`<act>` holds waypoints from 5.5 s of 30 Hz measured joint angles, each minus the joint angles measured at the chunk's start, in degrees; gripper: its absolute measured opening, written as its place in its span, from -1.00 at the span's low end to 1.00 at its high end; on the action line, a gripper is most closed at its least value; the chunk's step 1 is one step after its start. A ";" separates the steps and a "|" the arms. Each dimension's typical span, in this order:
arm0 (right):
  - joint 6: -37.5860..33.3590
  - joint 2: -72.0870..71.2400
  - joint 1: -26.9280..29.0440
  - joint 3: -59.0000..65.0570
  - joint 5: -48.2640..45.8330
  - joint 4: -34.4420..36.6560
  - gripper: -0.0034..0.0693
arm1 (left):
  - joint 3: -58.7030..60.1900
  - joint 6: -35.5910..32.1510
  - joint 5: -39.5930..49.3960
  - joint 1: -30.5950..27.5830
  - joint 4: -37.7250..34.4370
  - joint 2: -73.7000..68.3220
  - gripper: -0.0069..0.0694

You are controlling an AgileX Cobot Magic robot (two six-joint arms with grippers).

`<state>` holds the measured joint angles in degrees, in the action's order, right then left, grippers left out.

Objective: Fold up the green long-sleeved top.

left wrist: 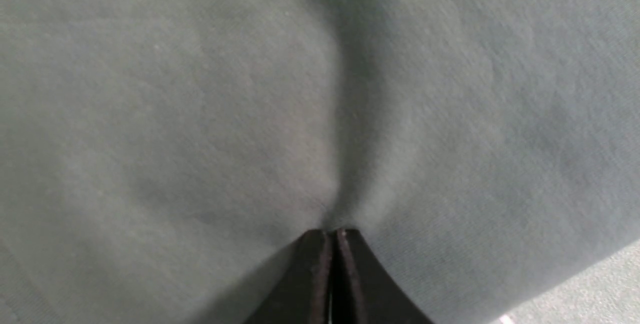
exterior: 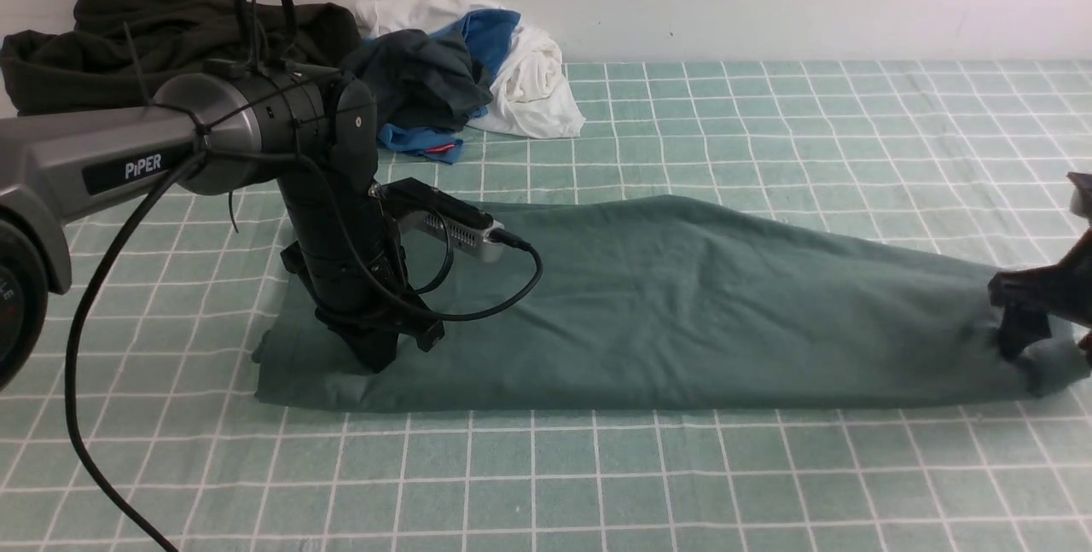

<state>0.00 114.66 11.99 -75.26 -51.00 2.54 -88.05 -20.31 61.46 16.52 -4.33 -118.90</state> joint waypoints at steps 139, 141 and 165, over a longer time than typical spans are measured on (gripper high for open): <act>9.10 -115.25 -8.37 76.79 34.85 -0.48 -0.94 | 56.61 21.48 -6.70 -0.05 8.65 111.97 -0.83; 9.25 -115.25 -8.03 76.79 32.73 -1.41 -0.94 | 56.61 21.48 -6.70 -0.05 8.62 111.97 -0.83; 6.25 -115.30 -7.92 76.65 30.65 -2.16 -0.94 | 56.61 21.48 -6.70 -0.05 8.62 111.97 -0.83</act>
<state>6.25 -0.64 4.07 1.39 -20.35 0.37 -31.44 1.18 54.77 16.47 4.29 -6.92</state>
